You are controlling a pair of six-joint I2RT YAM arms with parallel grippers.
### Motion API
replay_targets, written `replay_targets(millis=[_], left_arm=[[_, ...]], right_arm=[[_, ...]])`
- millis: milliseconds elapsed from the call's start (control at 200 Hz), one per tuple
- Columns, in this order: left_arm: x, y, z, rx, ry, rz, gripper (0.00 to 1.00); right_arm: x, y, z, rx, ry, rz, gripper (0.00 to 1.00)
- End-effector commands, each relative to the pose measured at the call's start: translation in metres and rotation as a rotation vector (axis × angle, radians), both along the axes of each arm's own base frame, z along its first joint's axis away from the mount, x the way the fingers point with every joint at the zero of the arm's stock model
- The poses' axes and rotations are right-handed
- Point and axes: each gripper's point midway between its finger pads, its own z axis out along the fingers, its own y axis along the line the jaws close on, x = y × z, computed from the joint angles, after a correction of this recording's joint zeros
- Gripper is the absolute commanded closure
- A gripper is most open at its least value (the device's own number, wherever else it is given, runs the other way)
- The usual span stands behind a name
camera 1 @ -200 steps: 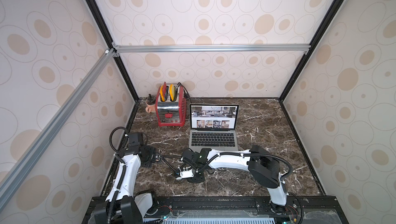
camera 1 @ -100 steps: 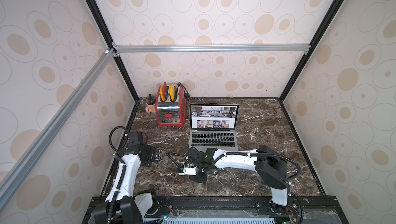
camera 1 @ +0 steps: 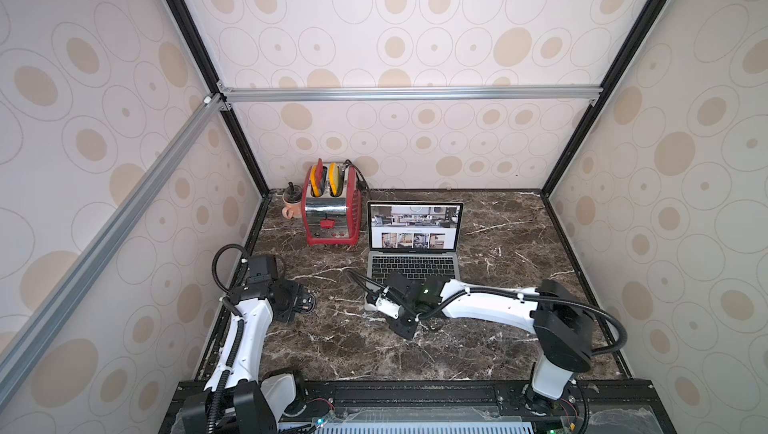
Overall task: Insert the wireless mouse receiver into the laptop
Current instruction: Pick up the lid from the center of the board, then place the lid at the center of the board.
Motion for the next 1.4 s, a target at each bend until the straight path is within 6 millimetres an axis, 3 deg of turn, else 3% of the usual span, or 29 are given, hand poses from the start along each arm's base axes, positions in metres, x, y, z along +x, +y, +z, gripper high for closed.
replay_targets(millis=[0, 110, 230, 340, 461, 606, 821, 961, 1036, 1092, 1212, 1297, 1392], left_arm=[[0.012, 0.001, 0.018, 0.002, -0.059, -0.012, 1.0], [0.017, -0.005, 0.022, 0.0, -0.079, -0.049, 1.0], [0.023, -0.026, 0.026, -0.001, -0.097, -0.134, 1.0], [0.025, -0.048, 0.025, -0.024, -0.108, -0.193, 1.0], [0.025, -0.062, 0.024, -0.044, -0.109, -0.231, 1.0], [0.032, -0.069, 0.029, -0.062, -0.146, -0.251, 1.0], [0.035, -0.074, 0.027, -0.085, -0.142, -0.262, 1.0], [0.037, -0.074, 0.028, -0.084, -0.146, -0.263, 1.0], [0.038, -0.074, 0.028, -0.085, -0.145, -0.264, 1.0], [0.039, -0.075, 0.027, -0.088, -0.139, -0.266, 1.0], [0.042, -0.076, 0.027, -0.097, -0.135, -0.271, 1.0], [0.043, -0.076, 0.028, -0.096, -0.135, -0.271, 1.0], [0.045, -0.077, 0.028, -0.099, -0.133, -0.274, 1.0]], right_arm=[[0.041, -0.053, 0.016, -0.054, -0.158, -0.319, 1.0], [0.074, -0.137, 0.019, -0.149, -0.221, -0.672, 1.0], [0.085, -0.224, 0.005, -0.316, -0.246, -0.931, 1.0], [0.089, -0.272, -0.001, -0.449, -0.268, -1.058, 1.0], [0.093, -0.3, -0.01, -0.528, -0.262, -1.149, 1.0], [0.098, -0.309, -0.026, -0.605, -0.237, -1.171, 1.0], [0.1, -0.298, -0.05, -0.629, -0.162, -1.159, 1.0], [0.1, -0.292, -0.053, -0.6, -0.136, -1.152, 0.97], [0.1, -0.289, -0.052, -0.583, -0.125, -1.145, 0.92], [0.099, -0.288, -0.052, -0.572, -0.116, -1.142, 0.78], [0.096, -0.284, -0.05, -0.548, -0.107, -1.129, 0.6], [0.096, -0.279, -0.041, -0.516, -0.102, -1.112, 0.55], [0.096, -0.261, -0.017, -0.443, -0.116, -1.052, 0.52]])
